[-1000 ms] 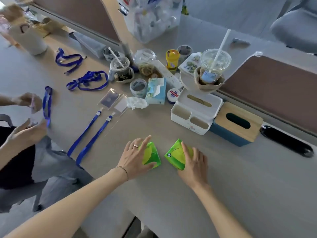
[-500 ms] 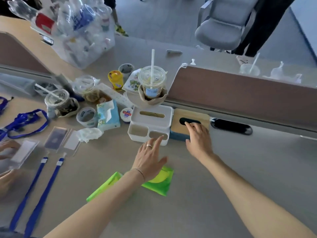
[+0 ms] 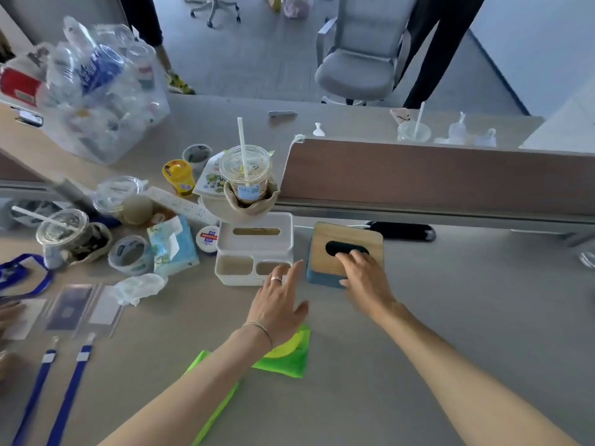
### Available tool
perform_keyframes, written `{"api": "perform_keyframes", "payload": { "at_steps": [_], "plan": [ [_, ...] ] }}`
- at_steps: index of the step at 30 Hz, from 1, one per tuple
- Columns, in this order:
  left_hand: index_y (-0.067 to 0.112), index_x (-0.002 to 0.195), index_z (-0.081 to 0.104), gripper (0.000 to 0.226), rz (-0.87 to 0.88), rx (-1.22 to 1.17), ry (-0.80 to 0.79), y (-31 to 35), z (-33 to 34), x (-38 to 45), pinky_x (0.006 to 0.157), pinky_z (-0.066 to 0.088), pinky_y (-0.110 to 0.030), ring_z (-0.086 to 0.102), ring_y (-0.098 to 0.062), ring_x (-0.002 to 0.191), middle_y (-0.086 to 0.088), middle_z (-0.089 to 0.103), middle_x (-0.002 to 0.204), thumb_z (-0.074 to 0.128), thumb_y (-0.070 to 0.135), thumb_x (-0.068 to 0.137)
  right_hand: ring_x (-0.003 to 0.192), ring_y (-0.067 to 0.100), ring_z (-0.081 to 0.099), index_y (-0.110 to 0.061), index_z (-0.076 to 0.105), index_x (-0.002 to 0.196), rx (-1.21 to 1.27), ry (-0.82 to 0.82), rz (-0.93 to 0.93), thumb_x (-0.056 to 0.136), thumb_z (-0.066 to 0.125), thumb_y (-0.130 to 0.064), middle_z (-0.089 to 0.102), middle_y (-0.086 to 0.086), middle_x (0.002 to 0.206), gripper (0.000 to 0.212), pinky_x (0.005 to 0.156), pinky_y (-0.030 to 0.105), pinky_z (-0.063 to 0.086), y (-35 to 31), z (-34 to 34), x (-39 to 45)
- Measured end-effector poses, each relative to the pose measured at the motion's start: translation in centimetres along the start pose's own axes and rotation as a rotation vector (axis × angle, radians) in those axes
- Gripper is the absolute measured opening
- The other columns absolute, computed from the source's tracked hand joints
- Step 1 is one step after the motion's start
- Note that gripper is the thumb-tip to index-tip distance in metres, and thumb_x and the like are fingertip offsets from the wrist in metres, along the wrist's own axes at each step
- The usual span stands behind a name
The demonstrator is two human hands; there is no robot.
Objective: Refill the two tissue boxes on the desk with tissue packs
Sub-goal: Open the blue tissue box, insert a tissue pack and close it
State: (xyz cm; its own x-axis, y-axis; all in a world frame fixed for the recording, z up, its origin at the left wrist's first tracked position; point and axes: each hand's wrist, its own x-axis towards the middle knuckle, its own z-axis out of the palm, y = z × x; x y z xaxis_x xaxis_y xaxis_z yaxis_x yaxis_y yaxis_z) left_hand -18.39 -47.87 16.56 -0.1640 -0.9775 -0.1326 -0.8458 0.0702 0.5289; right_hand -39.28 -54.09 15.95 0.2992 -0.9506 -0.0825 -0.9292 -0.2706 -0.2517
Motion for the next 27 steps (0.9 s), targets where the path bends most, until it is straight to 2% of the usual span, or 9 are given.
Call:
{"api": "perform_keyframes", "payload": {
  "at_steps": [4,9,16,19,21,23,26,27],
  "plan": [
    [0.035,0.154,0.005,0.092,0.07,-0.025,-0.026,3.0,1.1,-1.1,0.101,0.047,-0.038,0.04,-0.027,0.135,-0.001,0.026,0.152,0.066,0.032,0.086,0.107,0.027,0.055,-0.016,0.052,0.137,-0.004,-0.029,0.029,0.083,0.074,-0.01,0.057,0.005,0.114,0.059,0.088,0.035,0.047,1.3,-2.1,-6.3],
    [0.039,0.156,-0.013,0.119,0.012,-0.118,-0.122,7.1,4.3,-2.9,0.104,0.046,-0.037,0.041,-0.03,0.139,-0.006,0.012,0.163,0.076,0.032,0.075,0.111,0.024,0.054,-0.018,0.048,0.141,-0.047,-0.137,0.04,0.086,0.071,-0.015,0.055,0.002,0.119,0.06,0.092,0.03,0.042,4.5,-2.9,-13.3],
    [0.04,0.153,-0.023,0.137,-0.014,-0.151,-0.284,11.2,9.5,-3.9,0.115,0.035,-0.032,0.028,-0.021,0.149,0.001,0.0,0.168,0.084,0.038,0.067,0.118,0.02,0.048,-0.022,0.044,0.142,-0.017,-0.253,0.062,0.09,0.066,-0.015,0.051,-0.002,0.127,0.057,0.091,0.025,0.037,9.8,-2.3,-18.4],
    [0.038,0.152,-0.028,0.144,-0.058,-0.114,-0.302,12.3,11.1,-3.3,0.115,0.034,-0.031,0.029,-0.019,0.148,0.009,0.001,0.168,0.085,0.044,0.063,0.117,0.021,0.05,-0.022,0.048,0.138,0.003,-0.256,0.039,0.088,0.067,-0.013,0.052,-0.003,0.125,0.054,0.084,0.023,0.033,12.1,-1.9,-18.8],
    [0.034,0.152,-0.03,0.147,-0.093,-0.092,-0.318,13.0,12.0,-2.9,0.113,0.036,-0.033,0.032,-0.02,0.145,0.007,0.013,0.167,0.086,0.045,0.061,0.116,0.021,0.05,-0.023,0.05,0.135,0.017,-0.265,0.023,0.085,0.068,-0.013,0.052,-0.004,0.123,0.055,0.086,0.025,0.036,13.4,-1.6,-19.1],
    [0.032,0.153,-0.028,0.15,-0.12,-0.106,-0.331,13.8,12.8,-2.7,0.113,0.035,-0.032,0.031,-0.02,0.145,0.004,0.022,0.165,0.087,0.047,0.058,0.116,0.021,0.049,-0.025,0.05,0.134,0.024,-0.275,-0.017,0.084,0.067,-0.022,0.053,-0.004,0.121,0.053,0.092,0.027,0.038,14.6,-1.5,-19.2],
    [0.039,0.151,-0.029,0.153,-0.102,-0.147,-0.334,15.0,13.6,-2.6,0.115,0.031,-0.029,0.024,-0.017,0.15,0.006,0.014,0.167,0.088,0.05,0.054,0.113,0.021,0.051,-0.025,0.054,0.131,0.034,-0.311,-0.07,0.084,0.058,-0.052,0.057,-0.004,0.118,0.054,0.094,0.032,0.037,15.2,-1.7,-18.7],
    [0.043,0.149,-0.031,0.154,-0.082,-0.155,-0.33,15.3,13.8,-2.6,0.116,0.032,-0.03,0.022,-0.015,0.151,0.006,0.011,0.167,0.088,0.05,0.053,0.112,0.022,0.052,-0.024,0.055,0.13,0.037,-0.341,-0.079,0.084,0.056,-0.056,0.059,-0.002,0.118,0.056,0.093,0.034,0.038,15.2,-1.7,-18.4]
  ]
}}
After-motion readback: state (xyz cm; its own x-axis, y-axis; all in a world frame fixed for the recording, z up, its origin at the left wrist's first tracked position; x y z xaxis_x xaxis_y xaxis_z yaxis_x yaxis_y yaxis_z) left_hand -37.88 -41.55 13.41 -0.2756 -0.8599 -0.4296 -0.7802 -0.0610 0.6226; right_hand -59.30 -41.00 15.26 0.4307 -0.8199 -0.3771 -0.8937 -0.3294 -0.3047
